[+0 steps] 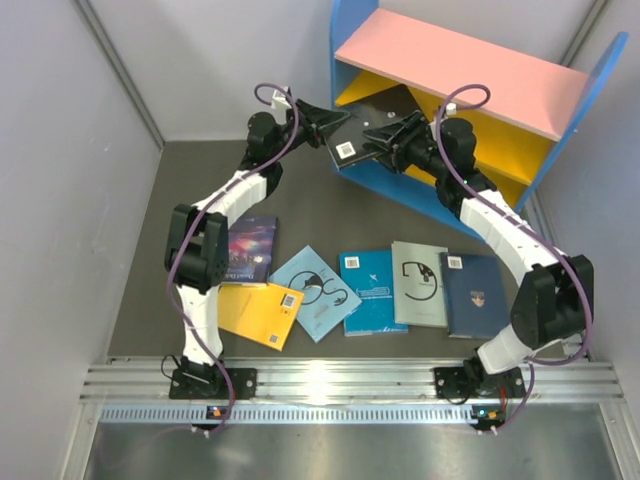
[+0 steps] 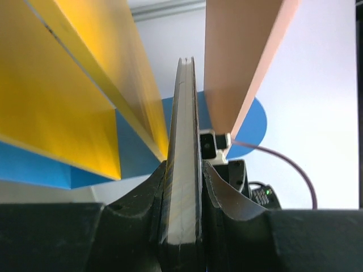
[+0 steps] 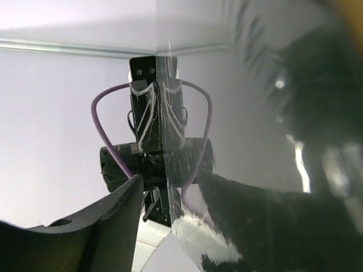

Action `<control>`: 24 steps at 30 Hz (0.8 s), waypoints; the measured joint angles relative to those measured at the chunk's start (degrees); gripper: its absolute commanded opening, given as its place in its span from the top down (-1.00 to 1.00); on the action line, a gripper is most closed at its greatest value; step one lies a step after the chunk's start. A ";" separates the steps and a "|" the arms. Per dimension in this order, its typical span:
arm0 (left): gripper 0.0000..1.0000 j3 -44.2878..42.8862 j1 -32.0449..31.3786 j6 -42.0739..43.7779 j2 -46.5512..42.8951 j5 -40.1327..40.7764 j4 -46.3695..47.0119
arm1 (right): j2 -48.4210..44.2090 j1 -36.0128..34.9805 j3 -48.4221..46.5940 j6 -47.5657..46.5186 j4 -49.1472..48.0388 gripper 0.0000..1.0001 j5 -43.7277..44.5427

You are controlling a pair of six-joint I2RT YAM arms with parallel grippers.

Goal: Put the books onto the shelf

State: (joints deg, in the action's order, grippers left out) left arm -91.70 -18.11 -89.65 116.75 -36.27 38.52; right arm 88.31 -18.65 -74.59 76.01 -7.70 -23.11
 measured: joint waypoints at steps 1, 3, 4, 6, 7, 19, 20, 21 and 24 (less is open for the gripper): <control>1.00 -1.53 -0.17 -0.66 1.33 0.61 0.11 | 0.42 0.26 -0.48 0.04 0.07 -0.07 0.13; 1.00 -4.33 -0.55 -1.81 3.78 2.32 0.07 | 1.07 0.90 -0.98 0.46 -0.57 -0.30 -0.04; 1.00 -5.20 -0.63 -2.43 4.72 3.21 0.07 | 1.29 1.22 -1.29 0.79 -0.76 -0.38 -0.07; 1.00 -6.69 -0.66 -3.30 6.64 5.75 -0.13 | 1.66 1.92 -1.51 1.29 -1.42 -0.53 -0.28; 1.00 -7.26 -0.63 -3.89 7.61 7.32 -0.22 | 1.92 2.21 -1.57 1.38 -1.90 -0.67 -0.22; 1.00 -9.09 -3.34 -3.30 10.03 23.34 -3.15 | -0.28 2.82 1.79 2.99 -7.78 -0.91 -4.00; 1.00 -9.14 -4.37 -2.84 9.70 26.53 -4.07 | -1.44 2.82 2.80 2.95 -8.41 -0.91 -4.22; 1.00 -9.22 -5.53 -2.40 9.29 30.29 -5.27 | -3.30 2.82 4.39 2.80 -8.96 -0.92 -4.59; 1.00 -9.53 -8.13 -1.29 7.69 38.93 -10.05 | -6.86 2.82 6.91 2.47 -9.44 -0.91 -5.16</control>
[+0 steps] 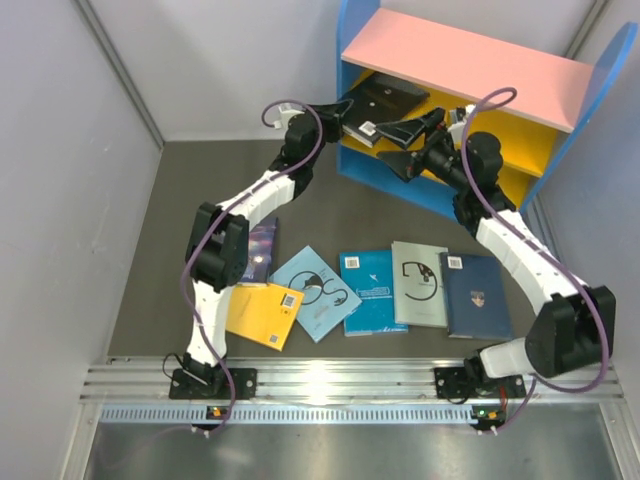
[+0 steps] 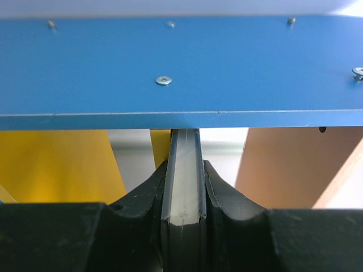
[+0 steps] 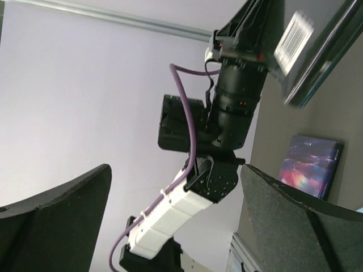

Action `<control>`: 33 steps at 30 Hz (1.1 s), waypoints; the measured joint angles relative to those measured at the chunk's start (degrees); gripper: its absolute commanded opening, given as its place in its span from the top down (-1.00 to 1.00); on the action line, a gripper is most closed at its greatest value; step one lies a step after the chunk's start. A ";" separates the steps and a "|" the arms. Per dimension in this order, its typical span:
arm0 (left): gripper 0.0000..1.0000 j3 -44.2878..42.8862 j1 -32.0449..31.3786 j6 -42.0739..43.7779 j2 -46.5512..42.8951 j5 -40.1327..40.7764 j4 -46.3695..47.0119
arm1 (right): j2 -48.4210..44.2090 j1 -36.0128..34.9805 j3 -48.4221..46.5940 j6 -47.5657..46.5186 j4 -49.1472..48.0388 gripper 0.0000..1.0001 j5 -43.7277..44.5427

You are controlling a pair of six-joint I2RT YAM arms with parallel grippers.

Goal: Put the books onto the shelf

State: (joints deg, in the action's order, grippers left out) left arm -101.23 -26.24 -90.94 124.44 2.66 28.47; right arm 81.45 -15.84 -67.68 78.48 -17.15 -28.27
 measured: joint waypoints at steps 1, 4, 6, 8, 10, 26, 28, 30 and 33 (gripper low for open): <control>1.00 -0.35 -0.57 0.31 -0.28 2.21 -1.38 | -1.53 0.00 1.09 -0.13 -0.13 -0.91 -0.17; 1.00 -2.56 -2.58 1.16 -0.61 9.70 -5.92 | -6.27 0.00 4.17 -0.85 0.17 -0.92 -0.74; 1.00 -4.42 -3.65 1.36 -0.52 14.12 -8.90 | -8.98 0.00 5.95 -1.46 0.55 -0.91 -1.14; 1.00 -6.49 -4.42 1.60 -0.11 17.27 -11.52 | -11.17 0.00 7.58 -1.97 0.79 -0.91 -1.57; 1.00 -10.08 -5.05 1.95 1.27 19.91 -14.60 | -13.05 0.00 9.46 -2.25 1.05 -0.92 -1.88; -0.28 -16.50 -5.95 0.48 3.98 20.35 -18.69 | -15.96 0.00 14.93 -3.56 3.80 -0.91 -3.34; -0.31 -13.88 -5.31 -0.15 2.73 18.08 -17.57 | -16.39 0.00 15.85 -3.74 3.87 -0.91 -3.37; -0.30 -11.63 -4.59 -0.55 1.99 15.82 -16.68 | -16.74 0.00 16.50 -3.91 4.04 -0.91 -3.37; -0.24 -8.37 -3.10 -1.49 2.73 12.04 -14.29 | -17.29 0.00 17.18 -4.04 4.39 -0.92 -3.34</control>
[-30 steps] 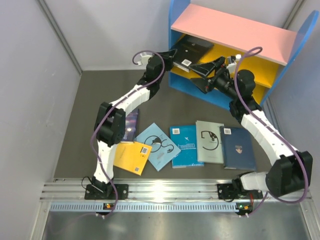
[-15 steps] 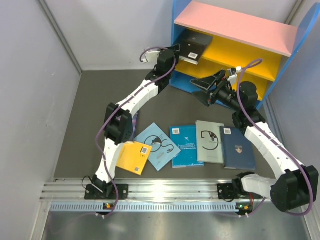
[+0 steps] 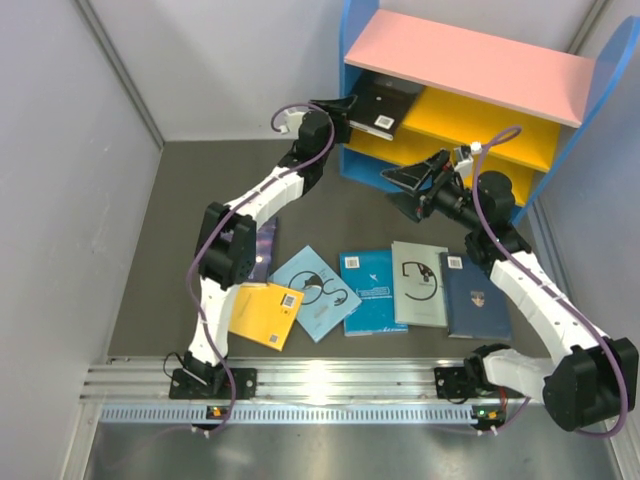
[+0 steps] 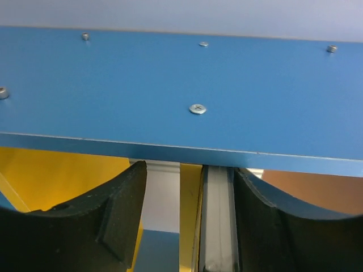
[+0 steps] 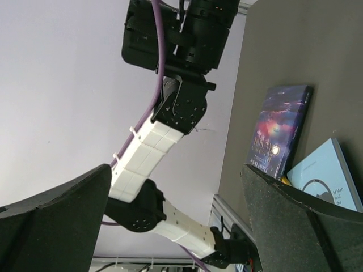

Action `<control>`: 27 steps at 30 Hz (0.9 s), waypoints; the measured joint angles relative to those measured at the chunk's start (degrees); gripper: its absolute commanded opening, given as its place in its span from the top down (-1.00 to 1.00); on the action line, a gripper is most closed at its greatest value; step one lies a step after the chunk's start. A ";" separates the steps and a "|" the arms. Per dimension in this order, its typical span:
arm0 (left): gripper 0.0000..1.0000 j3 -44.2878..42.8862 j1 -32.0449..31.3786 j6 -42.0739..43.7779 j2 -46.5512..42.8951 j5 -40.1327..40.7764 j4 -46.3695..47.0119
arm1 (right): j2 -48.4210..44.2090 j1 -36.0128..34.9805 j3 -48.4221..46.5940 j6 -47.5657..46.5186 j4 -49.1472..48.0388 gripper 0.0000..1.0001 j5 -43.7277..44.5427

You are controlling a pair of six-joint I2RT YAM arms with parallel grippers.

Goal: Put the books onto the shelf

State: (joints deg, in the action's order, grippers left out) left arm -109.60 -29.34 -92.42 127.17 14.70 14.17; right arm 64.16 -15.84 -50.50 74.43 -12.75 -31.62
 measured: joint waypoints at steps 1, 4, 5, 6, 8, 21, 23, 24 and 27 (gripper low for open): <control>-0.23 0.68 0.39 -0.15 0.20 -1.31 1.73 | -0.28 0.00 0.37 -0.13 0.04 -0.91 0.02; -0.23 2.62 0.87 -0.22 -0.33 -3.15 4.09 | -1.01 0.00 1.18 -0.59 0.37 -0.90 0.04; -0.22 3.96 1.05 -0.35 -0.72 -3.76 5.62 | -1.11 0.00 1.36 -0.83 0.35 -0.89 0.04; -0.23 4.70 1.18 -0.44 -1.07 -4.15 6.32 | -1.11 0.00 1.36 -1.01 0.42 -0.84 0.09; -0.25 6.47 1.51 -0.46 -1.92 -5.31 7.56 | -1.09 0.00 1.36 -1.46 0.39 -0.76 0.28; -0.98 12.44 4.94 1.05 -4.90 -12.68 9.79 | 11.26 0.00 -2.80 -4.70 -0.17 0.44 2.01; -0.98 12.52 5.95 1.05 -4.90 -13.05 9.62 | 13.38 0.00 -3.78 -4.79 -1.01 0.48 2.38; -0.98 12.59 6.43 1.07 -4.90 -13.57 9.62 | 14.62 0.00 -4.48 -4.74 -1.49 0.53 2.62; -0.98 12.81 7.76 1.11 -4.96 -14.95 9.64 | 17.75 -0.02 -6.80 -4.28 -2.82 0.56 3.34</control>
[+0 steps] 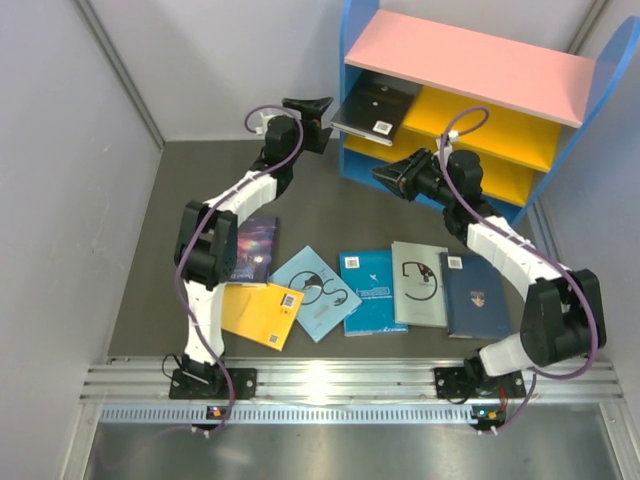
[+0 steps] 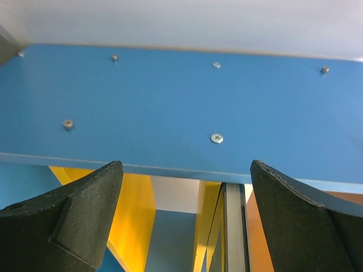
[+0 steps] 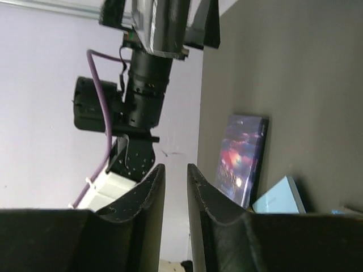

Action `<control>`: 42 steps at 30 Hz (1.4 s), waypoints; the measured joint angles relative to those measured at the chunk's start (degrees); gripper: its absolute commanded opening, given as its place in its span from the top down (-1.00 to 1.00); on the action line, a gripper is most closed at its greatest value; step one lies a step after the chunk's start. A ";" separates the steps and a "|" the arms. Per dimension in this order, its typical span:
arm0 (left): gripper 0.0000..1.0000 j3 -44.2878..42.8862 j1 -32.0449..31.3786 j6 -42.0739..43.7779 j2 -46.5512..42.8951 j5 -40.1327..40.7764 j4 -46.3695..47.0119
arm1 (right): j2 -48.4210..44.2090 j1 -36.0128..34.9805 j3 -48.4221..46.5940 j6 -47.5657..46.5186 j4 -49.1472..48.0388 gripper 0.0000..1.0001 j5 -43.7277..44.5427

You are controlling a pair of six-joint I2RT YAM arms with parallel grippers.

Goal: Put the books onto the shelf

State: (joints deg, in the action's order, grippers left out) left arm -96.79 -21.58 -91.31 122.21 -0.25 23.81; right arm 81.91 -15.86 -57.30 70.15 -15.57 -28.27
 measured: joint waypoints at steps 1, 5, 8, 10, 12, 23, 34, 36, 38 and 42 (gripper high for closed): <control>-0.98 0.22 0.44 0.00 -0.13 -0.52 0.02 | 0.90 -0.04 -0.79 0.17 -0.50 0.56 0.24; -0.98 2.19 1.77 0.39 -1.77 -2.67 0.00 | 4.61 -0.15 -4.35 1.22 -2.73 0.56 1.44; -0.98 4.87 2.58 1.18 -4.28 -4.39 0.02 | 7.06 -0.22 -6.03 2.60 -4.94 0.56 2.75; -0.98 7.04 3.17 1.86 -6.56 -5.64 -0.46 | 8.81 -0.55 -6.95 3.69 -6.32 0.57 3.65; -0.98 9.49 3.67 2.84 -9.22 -7.06 -0.96 | 10.97 -0.83 -8.35 4.74 -7.37 0.59 4.79; -0.98 23.41 6.21 10.21 -26.56 -12.41 -8.09 | 18.29 -1.64 -16.15 6.14 -9.16 0.60 10.01; -0.98 31.74 9.31 22.29 -39.76 -13.20 -25.92 | 20.92 -1.68 -18.95 5.66 -10.16 0.10 12.39; -0.98 31.95 10.91 25.99 -41.97 -11.54 -30.93 | 20.87 -2.03 -18.93 5.01 -10.21 -0.40 11.23; -0.98 32.04 12.83 30.18 -44.50 -9.11 -36.35 | 20.09 -3.19 -18.38 3.13 -9.90 -0.68 10.10; -0.98 32.35 17.66 37.92 -48.24 -5.60 -45.13 | 15.10 -8.39 -14.67 -2.08 -5.75 -0.82 8.72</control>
State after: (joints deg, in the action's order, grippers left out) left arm -64.45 -3.92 -53.39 73.97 -5.85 -21.32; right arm 97.01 -24.25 -71.96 68.07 -21.32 -19.55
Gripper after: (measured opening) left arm 0.991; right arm 0.889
